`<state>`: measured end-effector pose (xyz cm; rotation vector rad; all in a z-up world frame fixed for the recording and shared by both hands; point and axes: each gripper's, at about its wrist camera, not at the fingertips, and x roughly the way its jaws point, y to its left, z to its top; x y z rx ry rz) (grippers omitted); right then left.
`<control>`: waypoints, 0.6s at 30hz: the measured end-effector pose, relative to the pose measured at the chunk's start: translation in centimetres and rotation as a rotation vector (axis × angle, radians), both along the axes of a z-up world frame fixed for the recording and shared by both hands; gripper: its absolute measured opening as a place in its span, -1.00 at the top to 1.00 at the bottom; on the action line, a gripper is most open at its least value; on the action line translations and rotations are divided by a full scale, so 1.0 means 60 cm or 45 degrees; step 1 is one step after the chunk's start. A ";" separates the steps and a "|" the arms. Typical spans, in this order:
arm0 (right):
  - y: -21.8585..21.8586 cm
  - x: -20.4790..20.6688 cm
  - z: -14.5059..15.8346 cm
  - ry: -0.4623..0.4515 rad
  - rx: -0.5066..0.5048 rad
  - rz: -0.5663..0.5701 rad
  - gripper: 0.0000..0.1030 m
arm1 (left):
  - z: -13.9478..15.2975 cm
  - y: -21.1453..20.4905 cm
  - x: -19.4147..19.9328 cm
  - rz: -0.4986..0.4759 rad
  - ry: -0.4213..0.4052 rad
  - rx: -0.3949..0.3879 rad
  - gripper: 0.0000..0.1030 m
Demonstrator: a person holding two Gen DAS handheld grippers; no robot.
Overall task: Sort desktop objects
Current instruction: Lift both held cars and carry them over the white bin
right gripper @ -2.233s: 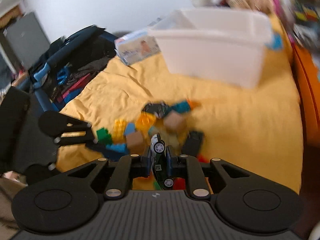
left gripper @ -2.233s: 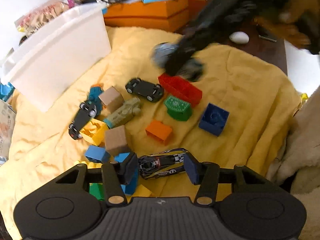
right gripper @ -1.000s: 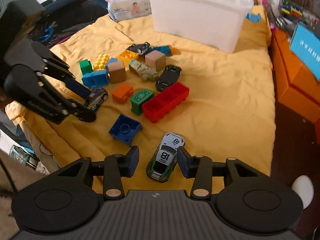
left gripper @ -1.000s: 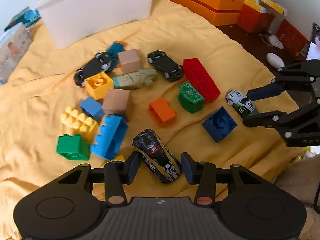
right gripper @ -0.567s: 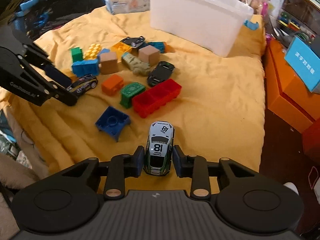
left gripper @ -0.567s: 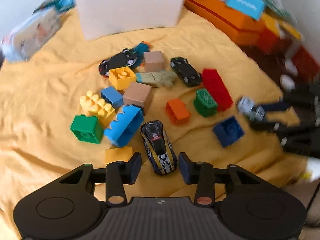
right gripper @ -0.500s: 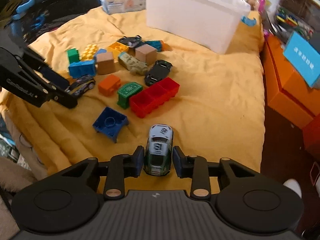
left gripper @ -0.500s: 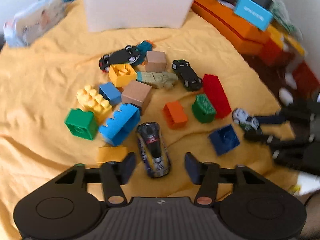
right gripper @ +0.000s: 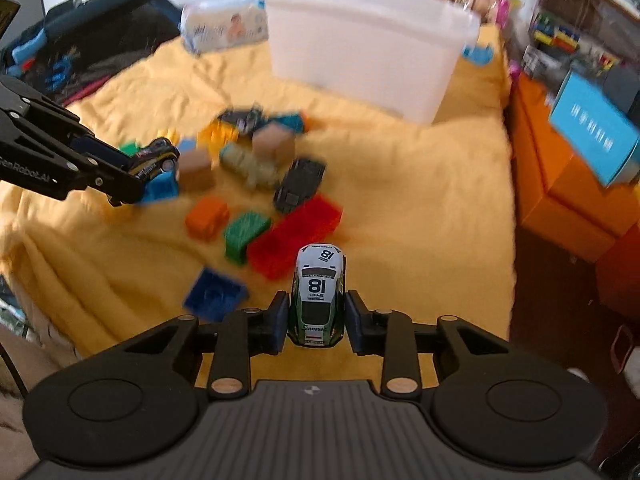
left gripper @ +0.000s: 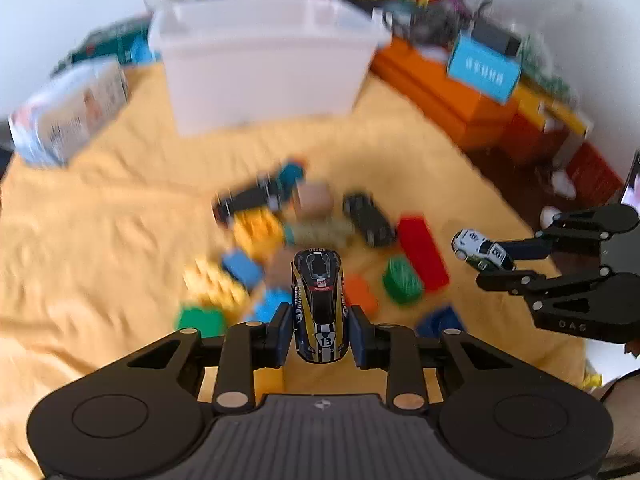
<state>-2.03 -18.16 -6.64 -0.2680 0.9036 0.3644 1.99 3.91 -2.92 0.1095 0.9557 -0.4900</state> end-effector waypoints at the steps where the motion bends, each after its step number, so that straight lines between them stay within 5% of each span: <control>1: 0.001 0.005 0.013 -0.026 0.009 -0.005 0.36 | 0.014 0.002 0.005 0.001 -0.031 -0.006 0.36; 12: 0.021 0.101 0.139 -0.355 0.028 0.016 0.36 | 0.146 0.010 0.112 -0.006 -0.367 -0.032 0.35; 18: 0.046 0.188 0.180 -0.479 -0.009 0.025 0.36 | 0.181 0.000 0.203 -0.005 -0.481 -0.017 0.35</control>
